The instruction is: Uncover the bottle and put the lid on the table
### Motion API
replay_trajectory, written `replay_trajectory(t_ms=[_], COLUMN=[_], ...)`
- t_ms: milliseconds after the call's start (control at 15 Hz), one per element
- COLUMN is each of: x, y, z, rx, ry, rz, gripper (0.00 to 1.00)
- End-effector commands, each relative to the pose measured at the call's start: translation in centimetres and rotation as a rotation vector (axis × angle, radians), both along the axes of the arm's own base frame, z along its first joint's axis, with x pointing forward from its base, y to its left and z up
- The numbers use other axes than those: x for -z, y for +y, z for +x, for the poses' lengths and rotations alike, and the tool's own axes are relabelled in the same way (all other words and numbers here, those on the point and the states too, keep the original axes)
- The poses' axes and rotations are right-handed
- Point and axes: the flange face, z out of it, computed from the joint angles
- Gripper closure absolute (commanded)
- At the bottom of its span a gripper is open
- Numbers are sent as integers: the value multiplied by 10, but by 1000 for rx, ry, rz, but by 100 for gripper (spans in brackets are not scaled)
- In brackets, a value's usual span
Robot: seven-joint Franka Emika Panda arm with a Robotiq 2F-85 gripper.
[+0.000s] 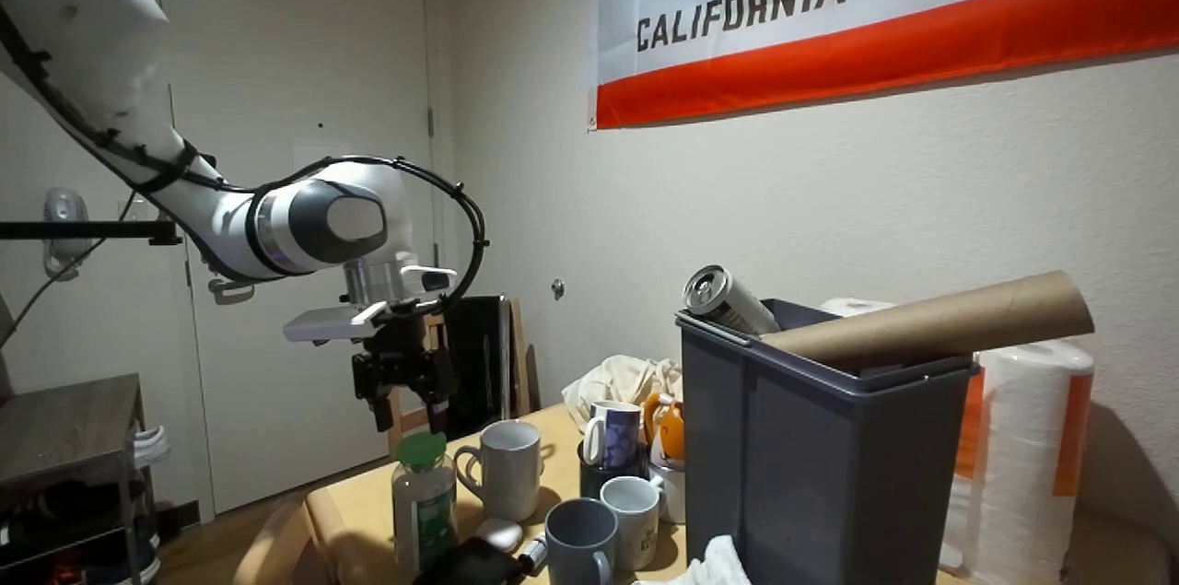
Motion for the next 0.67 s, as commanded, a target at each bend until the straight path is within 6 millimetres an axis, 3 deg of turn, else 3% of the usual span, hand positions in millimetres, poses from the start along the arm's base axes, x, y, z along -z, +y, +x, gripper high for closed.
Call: replay_trajectory(t_ms=[0, 467, 533, 600], x=[9, 21, 21, 21], y=[6, 6, 6, 6], z=[9, 11, 11, 12], rx=[-2, -4, -4, -4], ry=[-8, 3, 2, 2], rz=[-1, 0, -1, -1], gripper=[0, 2, 7, 26])
